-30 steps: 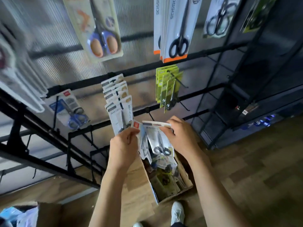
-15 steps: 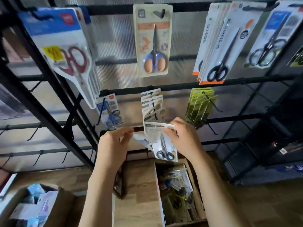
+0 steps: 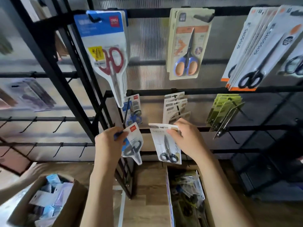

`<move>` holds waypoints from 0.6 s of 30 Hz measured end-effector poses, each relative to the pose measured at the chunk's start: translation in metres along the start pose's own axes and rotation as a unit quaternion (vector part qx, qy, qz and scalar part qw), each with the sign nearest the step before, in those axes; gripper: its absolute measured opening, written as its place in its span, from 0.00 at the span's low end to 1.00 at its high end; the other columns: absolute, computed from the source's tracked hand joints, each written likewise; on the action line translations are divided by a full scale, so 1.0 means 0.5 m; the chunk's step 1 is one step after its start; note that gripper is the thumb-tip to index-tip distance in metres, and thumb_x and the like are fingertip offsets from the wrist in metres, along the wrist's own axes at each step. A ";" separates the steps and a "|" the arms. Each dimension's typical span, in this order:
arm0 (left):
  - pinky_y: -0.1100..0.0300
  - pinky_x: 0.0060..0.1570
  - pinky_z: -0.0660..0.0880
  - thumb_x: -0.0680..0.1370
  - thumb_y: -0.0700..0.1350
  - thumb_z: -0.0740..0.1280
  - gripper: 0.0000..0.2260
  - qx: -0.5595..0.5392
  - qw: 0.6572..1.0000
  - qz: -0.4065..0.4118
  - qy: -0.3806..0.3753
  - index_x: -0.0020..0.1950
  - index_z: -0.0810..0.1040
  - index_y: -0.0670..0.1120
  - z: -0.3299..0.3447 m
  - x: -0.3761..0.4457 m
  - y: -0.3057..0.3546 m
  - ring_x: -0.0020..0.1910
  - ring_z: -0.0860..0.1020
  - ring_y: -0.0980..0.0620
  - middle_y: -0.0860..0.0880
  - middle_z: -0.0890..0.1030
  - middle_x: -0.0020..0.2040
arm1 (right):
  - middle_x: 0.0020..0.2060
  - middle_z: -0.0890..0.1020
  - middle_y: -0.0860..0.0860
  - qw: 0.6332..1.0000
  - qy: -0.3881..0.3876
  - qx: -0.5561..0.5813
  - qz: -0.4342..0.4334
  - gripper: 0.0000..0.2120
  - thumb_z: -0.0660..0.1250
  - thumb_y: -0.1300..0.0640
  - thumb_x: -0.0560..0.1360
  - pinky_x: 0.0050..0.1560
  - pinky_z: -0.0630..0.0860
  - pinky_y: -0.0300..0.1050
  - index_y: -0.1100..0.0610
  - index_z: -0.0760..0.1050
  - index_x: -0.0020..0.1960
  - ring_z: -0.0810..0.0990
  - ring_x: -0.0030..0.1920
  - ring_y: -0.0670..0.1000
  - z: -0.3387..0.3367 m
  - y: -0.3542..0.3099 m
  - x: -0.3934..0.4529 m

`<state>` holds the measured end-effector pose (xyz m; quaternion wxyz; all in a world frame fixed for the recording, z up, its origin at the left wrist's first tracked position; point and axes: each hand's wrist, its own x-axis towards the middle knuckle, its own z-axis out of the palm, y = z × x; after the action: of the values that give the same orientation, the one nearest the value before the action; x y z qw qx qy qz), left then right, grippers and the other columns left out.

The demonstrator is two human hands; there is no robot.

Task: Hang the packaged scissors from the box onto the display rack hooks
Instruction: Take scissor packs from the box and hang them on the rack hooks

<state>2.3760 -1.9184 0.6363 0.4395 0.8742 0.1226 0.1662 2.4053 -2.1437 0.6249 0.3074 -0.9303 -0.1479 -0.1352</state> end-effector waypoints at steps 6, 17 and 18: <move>0.54 0.43 0.80 0.75 0.36 0.69 0.05 -0.009 1.000 0.023 -0.007 0.50 0.82 0.38 -0.015 0.014 0.000 0.39 0.81 0.49 0.42 0.82 0.44 | 0.41 0.73 0.46 1.000 0.006 -0.011 0.010 0.13 0.64 0.51 0.77 0.36 0.71 0.40 0.62 0.78 0.47 0.74 0.36 0.46 0.012 -0.013 -0.004; 0.77 0.31 0.69 0.74 0.34 0.69 0.09 -0.017 0.991 0.133 0.007 0.50 0.82 0.44 -0.087 0.057 0.063 0.40 0.77 0.52 0.50 0.79 0.41 | 0.44 0.76 0.50 0.999 0.032 0.000 0.001 0.14 0.64 0.51 0.77 0.39 0.75 0.47 0.63 0.78 0.49 0.75 0.37 0.49 -0.006 -0.071 0.035; 0.78 0.32 0.69 0.74 0.35 0.69 0.08 -0.021 0.989 0.143 0.011 0.50 0.82 0.45 -0.096 0.060 0.071 0.40 0.76 0.54 0.51 0.79 0.41 | 0.43 0.75 0.50 0.999 0.042 0.001 -0.004 0.13 0.65 0.52 0.77 0.39 0.73 0.48 0.63 0.78 0.49 0.74 0.36 0.49 -0.012 -0.078 0.041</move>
<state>2.3870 -1.8934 0.6973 0.4281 0.8715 -0.0023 0.2392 2.4091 -2.1135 0.6570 0.3132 -0.9229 -0.1390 -0.1754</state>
